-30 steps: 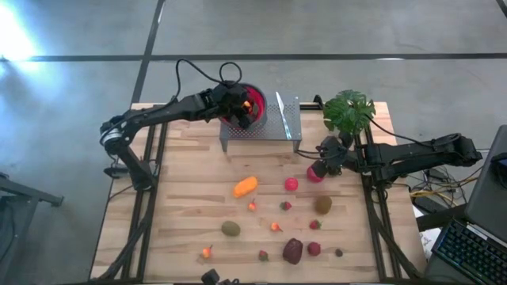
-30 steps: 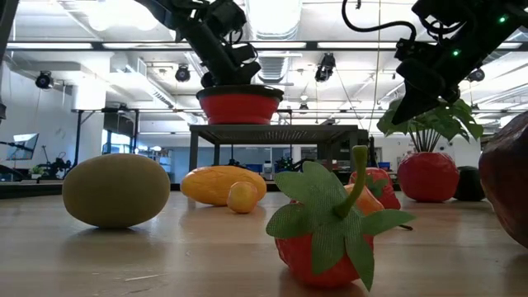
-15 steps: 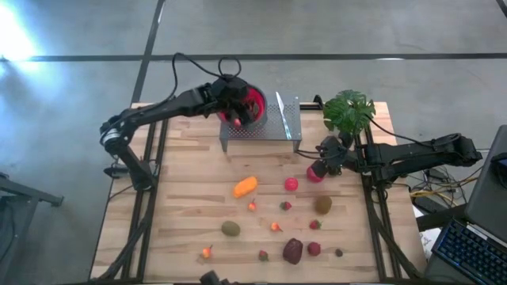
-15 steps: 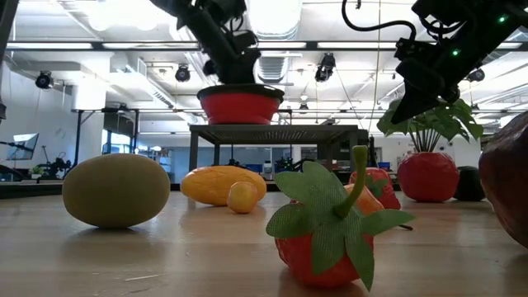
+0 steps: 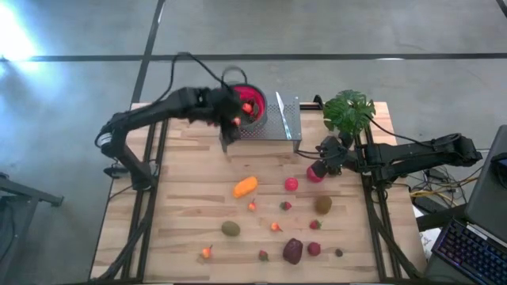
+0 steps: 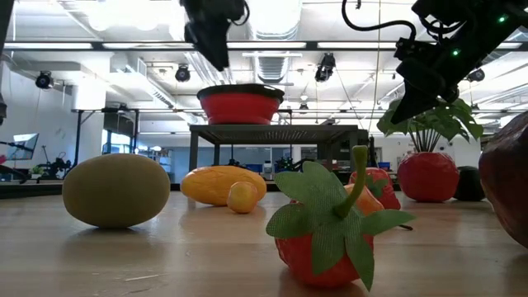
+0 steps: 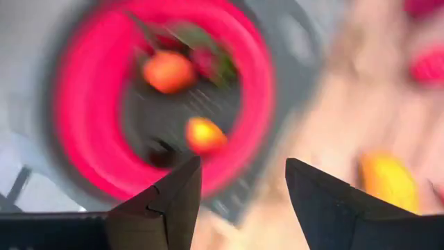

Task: Pick & Place Fruit
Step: Put the bottom left yellow pear into the red strainer bowl on the shelf

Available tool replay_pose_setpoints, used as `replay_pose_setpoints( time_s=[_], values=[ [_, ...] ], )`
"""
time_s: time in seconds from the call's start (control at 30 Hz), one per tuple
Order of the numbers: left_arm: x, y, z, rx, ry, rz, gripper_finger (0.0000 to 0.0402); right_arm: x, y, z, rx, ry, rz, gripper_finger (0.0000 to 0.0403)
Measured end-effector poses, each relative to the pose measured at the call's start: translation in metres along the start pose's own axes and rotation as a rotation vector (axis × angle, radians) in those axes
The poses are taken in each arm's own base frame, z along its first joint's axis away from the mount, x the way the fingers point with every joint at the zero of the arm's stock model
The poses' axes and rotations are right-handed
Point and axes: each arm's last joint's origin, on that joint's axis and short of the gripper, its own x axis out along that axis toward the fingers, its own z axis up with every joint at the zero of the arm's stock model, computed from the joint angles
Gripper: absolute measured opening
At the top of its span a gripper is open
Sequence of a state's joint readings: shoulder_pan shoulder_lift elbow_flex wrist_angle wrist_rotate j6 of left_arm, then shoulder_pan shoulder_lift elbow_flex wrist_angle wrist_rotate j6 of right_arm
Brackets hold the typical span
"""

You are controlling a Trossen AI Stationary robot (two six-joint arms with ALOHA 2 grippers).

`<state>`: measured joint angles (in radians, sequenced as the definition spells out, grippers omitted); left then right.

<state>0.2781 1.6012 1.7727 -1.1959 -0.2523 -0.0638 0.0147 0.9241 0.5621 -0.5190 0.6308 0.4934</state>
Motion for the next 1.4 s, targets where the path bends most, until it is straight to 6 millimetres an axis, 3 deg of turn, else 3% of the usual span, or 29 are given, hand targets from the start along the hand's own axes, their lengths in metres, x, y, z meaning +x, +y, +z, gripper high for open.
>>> replay_pose_setpoints(
  time_s=[0.13, 0.33, 0.5, 0.73, 0.87, 1.03, 1.4],
  values=[
    [-0.008, -0.044, -0.018, 0.080, 0.099, -0.055, 0.0209, 0.000, 0.000, 0.000, 0.001, -0.001, 0.001, 0.0008],
    [-0.024, -0.119, -0.052, 0.186, 0.111, -0.103, 0.0209, 0.000, 0.000, 0.000, 0.001, -0.001, 0.001, 0.0008],
    [-0.044, -0.176, -0.096, 0.179, 0.100, -0.145, 0.0208, 0.000, 0.000, 0.000, -0.002, -0.001, 0.001, 0.0008],
    [-0.070, -0.234, -0.162, 0.137, 0.086, -0.274, 0.0208, 0.000, 0.000, 0.000, -0.002, -0.001, 0.001, 0.0008],
    [-0.078, -0.258, -0.192, 0.131, 0.049, -0.385, 0.0206, 0.000, 0.001, 0.001, 0.008, -0.008, 0.005, 0.0008],
    [-0.076, -0.278, -0.212, 0.010, 0.024, -0.514, 0.0202, 0.000, 0.001, 0.001, 0.013, -0.010, 0.006, 0.0008],
    [-0.043, -0.286, -0.242, -0.066, 0.152, -0.487, 0.0201, 0.000, 0.001, 0.002, 0.019, -0.018, 0.011, 0.0008]
  ],
)
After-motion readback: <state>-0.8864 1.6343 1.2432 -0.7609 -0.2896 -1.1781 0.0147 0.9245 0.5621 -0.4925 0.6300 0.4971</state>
